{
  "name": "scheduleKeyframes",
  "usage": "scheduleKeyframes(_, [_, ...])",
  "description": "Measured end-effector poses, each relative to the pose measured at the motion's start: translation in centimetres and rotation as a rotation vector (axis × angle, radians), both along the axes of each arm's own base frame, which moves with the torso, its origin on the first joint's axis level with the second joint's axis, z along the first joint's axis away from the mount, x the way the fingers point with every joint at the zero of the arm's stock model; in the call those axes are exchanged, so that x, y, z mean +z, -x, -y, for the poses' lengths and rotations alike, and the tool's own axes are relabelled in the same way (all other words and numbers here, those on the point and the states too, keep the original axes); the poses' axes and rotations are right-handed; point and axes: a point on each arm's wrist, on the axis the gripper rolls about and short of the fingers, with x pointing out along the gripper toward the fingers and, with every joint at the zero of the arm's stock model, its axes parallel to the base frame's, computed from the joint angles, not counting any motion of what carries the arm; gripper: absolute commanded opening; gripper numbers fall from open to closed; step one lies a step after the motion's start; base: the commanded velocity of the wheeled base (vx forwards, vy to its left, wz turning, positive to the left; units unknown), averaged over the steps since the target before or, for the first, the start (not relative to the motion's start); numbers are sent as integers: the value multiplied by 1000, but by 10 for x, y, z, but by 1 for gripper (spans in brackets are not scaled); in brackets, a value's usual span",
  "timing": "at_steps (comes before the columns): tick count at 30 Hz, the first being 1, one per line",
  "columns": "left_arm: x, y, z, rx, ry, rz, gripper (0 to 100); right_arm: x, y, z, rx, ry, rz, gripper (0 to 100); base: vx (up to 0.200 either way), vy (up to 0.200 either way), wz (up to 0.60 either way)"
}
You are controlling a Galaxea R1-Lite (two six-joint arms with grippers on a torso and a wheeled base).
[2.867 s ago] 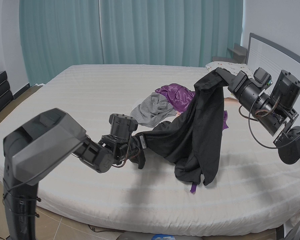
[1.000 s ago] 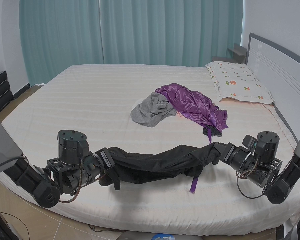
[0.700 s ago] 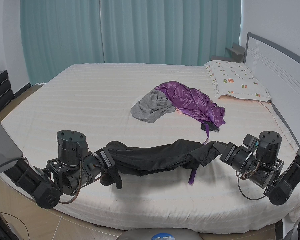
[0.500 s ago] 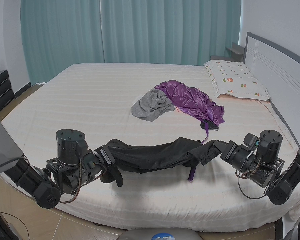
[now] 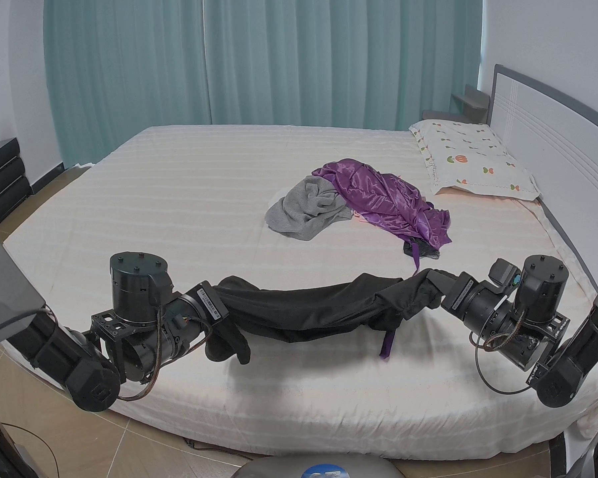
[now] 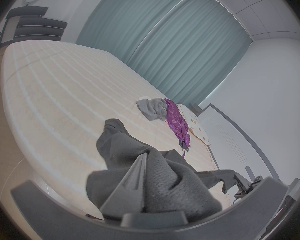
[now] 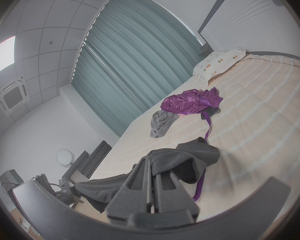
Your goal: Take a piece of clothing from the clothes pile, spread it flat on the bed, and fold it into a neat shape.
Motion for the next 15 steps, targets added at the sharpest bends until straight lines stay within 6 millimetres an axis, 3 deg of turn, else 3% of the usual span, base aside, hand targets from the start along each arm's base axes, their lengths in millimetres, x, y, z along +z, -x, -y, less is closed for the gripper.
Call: scheduleKeyframes(15, [6, 1, -2, 4, 9, 18, 0, 1, -4, 2, -18, -42, -9, 0, 0, 200, 0])
